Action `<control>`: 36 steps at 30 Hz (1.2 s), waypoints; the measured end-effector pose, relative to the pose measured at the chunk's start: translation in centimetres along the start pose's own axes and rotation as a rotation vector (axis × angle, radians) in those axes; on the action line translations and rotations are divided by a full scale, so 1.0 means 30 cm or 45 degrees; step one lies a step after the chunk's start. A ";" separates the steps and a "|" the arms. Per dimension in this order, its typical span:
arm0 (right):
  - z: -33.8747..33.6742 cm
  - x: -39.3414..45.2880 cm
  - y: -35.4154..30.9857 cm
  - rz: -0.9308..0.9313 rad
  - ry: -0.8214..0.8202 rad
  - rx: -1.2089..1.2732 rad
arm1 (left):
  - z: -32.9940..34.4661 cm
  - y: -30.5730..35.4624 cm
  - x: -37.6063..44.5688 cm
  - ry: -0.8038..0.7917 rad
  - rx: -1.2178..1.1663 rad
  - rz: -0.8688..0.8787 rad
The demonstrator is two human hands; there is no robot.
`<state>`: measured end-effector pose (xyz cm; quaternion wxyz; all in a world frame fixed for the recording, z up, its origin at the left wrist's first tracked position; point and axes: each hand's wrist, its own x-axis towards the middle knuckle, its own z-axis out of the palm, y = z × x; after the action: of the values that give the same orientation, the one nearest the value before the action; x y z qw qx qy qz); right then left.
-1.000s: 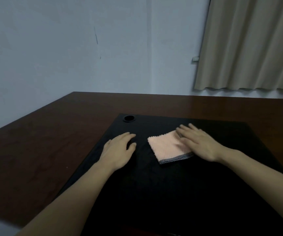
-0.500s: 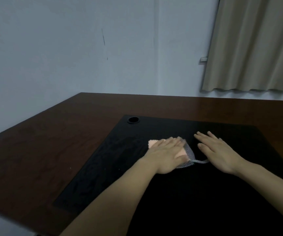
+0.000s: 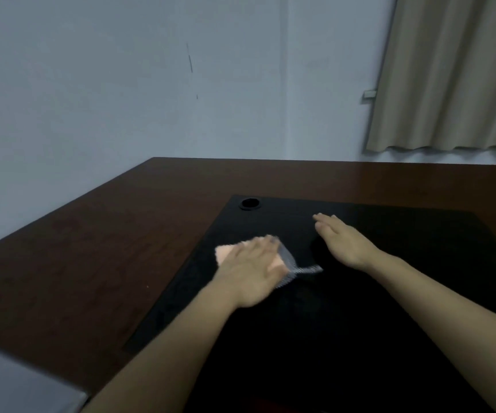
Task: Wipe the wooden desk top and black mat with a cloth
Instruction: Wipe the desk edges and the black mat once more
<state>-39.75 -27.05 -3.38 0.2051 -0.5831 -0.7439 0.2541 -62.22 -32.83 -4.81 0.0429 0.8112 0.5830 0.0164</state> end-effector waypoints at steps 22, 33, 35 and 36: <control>0.102 0.091 -0.046 0.086 0.065 -0.189 | 0.001 -0.077 0.025 -0.060 0.004 0.021; 0.085 0.073 -0.044 0.153 0.258 0.204 | -0.016 -0.128 0.338 -0.034 -0.053 -0.195; 0.075 0.069 -0.040 0.178 0.366 0.385 | -0.016 -0.117 0.397 -0.019 -0.048 -0.205; 0.073 0.068 -0.039 0.204 0.405 0.441 | -0.016 -0.112 0.415 -0.020 -0.046 -0.192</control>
<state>-42.45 -25.58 -4.37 0.3958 -0.6289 -0.5990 0.2984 -61.43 -19.94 -4.91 0.0631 0.7643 0.6415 0.0172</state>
